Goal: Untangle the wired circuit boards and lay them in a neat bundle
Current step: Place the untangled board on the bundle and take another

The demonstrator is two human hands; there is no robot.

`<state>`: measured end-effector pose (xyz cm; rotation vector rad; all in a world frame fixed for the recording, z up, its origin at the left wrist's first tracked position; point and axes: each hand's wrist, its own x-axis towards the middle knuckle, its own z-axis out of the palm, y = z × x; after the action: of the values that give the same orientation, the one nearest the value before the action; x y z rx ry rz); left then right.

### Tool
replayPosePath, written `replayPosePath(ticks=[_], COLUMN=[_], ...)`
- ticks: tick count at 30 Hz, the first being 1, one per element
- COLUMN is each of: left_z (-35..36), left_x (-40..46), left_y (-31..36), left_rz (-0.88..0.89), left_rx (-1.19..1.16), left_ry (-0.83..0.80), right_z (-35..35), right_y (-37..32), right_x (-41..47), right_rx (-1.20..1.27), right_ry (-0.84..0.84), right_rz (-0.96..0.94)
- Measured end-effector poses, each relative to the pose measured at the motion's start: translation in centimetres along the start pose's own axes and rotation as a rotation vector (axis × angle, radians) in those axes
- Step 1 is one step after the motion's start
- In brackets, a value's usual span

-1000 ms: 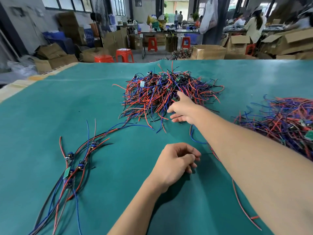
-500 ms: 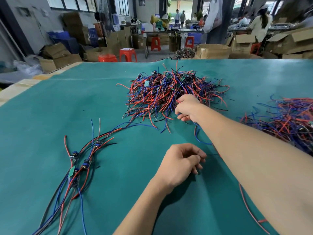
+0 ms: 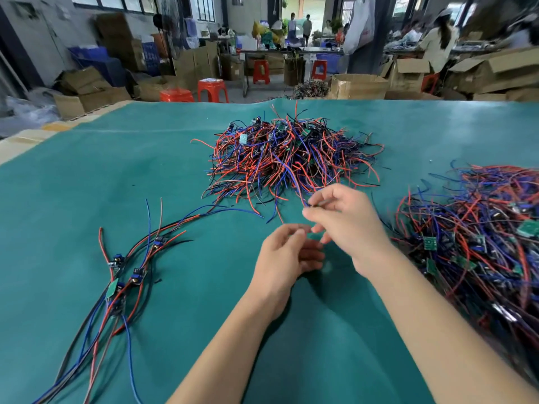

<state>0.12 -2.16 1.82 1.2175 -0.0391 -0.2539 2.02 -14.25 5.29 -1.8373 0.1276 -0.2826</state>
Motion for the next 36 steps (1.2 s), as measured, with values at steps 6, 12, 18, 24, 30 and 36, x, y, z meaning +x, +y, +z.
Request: replayPosePath(ticks=[6,12,18,24,30,36], left_z=[-0.1,-0.5,-0.9,-0.5,-0.6,-0.5], left_x=[-0.2,-0.4,-0.4,-0.9,-1.1,-1.1], left_y=[0.2,0.2,-0.2,-0.2,-0.2,-0.2], left_rz=[-0.019,0.035,0.025,0.02,0.047,0.021], left_rx=[-0.076,-0.064,0.004,0.035,0.235,0.293], left_ry=[-0.019,-0.103,-0.115,-0.172,-0.271,-0.336], right_z=[0.2,-0.2,-1.3,-2.1,-3.2,-6.3], right_y=[2.0,2.7,2.8,3.6,4.3,5.0], right_x=[-5.2,-4.9,-4.0,-3.3,-2.4,-1.2], right_rx=[-0.061,-0.013,0.233,0.263,0.065,0.093], right_ry=[0.057,0.021,0.053,0.123,0.288,0.569], right_rz=[-0.136,-0.127,-0.059,-0.001,-0.115,-0.15])
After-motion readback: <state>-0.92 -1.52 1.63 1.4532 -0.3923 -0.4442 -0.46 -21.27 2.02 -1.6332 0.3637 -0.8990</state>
